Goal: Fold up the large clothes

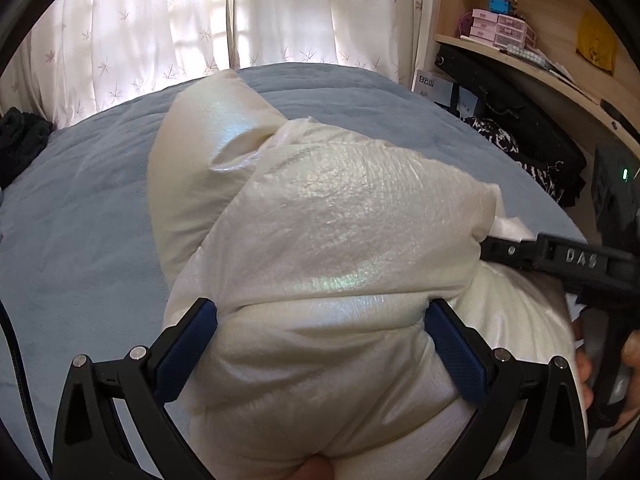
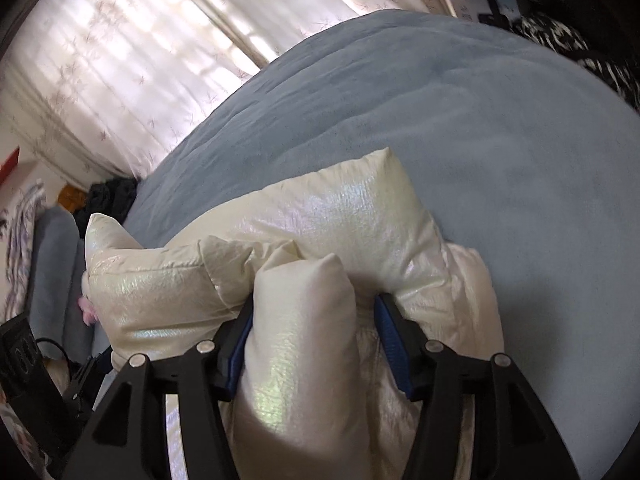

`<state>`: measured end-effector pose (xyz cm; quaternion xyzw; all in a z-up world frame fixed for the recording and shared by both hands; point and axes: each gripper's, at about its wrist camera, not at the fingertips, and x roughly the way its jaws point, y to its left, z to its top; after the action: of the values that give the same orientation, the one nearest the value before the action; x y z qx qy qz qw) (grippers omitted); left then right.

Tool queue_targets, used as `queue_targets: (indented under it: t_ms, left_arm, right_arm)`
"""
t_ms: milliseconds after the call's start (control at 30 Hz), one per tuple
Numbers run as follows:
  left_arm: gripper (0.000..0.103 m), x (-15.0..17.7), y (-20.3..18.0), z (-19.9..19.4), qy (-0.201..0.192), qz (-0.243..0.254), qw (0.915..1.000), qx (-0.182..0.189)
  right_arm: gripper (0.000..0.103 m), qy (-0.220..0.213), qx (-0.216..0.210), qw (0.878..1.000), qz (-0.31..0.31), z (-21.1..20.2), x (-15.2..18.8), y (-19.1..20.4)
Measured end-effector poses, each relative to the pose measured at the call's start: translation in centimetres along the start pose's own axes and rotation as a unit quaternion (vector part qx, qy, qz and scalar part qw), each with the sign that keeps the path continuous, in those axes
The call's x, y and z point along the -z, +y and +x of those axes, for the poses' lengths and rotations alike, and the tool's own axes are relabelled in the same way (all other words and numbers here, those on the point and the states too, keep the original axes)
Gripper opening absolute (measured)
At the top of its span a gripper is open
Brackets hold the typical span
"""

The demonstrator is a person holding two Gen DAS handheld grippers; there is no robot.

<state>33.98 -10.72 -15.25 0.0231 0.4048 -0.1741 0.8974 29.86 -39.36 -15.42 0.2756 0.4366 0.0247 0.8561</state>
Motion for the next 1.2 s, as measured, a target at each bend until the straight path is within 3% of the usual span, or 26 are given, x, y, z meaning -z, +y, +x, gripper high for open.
queue_targets:
  t_ms: [167,433,533,633,767,900,933,1200]
  left_arm:
    - [0.102,0.0,1.2,-0.9,0.005,-0.015,0.9998,0.015]
    - [0.102,-0.7,2.4,-4.5,0.014,-0.007,0.9998,-0.01]
    - [0.102,-0.9,3.0,-6.3,0.019,-0.01,0.9997,0.008]
    - [0.102,-0.7,3.6,-7.8,0.037,-0.014,0.9988,0.028]
    - [0.102,0.0,4.2,-10.0,0.046,-0.022,0.9978,0.043]
    - [0.102,1.0,4.5,-11.4,0.06,-0.031,0.9956,0.066]
    - [0.102,1.3,4.6,-11.8,0.063,-0.032,0.9951,0.069]
    - [0.102,2.3,4.9,-10.2,0.086,-0.077,0.9898,0.084]
  right_arm:
    - [0.057,-0.024,-0.03,0.998,0.042,0.0,2.1,-1.0]
    - [0.067,-0.004,0.012,0.999,0.041,-2.6,1.4,0.8]
    - [0.073,0.007,0.028,0.998,0.05,-4.8,1.2,1.2]
    - [0.075,-0.006,0.049,0.999,0.001,-8.2,1.5,2.3]
    - [0.091,-0.039,0.075,0.993,-0.087,-12.8,2.3,4.4]
    - [0.097,-0.143,0.073,0.971,-0.178,-17.7,3.7,6.4]
    - [0.101,-0.146,0.073,0.968,-0.192,-18.4,4.0,6.8]
    - [0.102,-0.059,0.07,0.976,-0.199,-16.4,3.6,7.6]
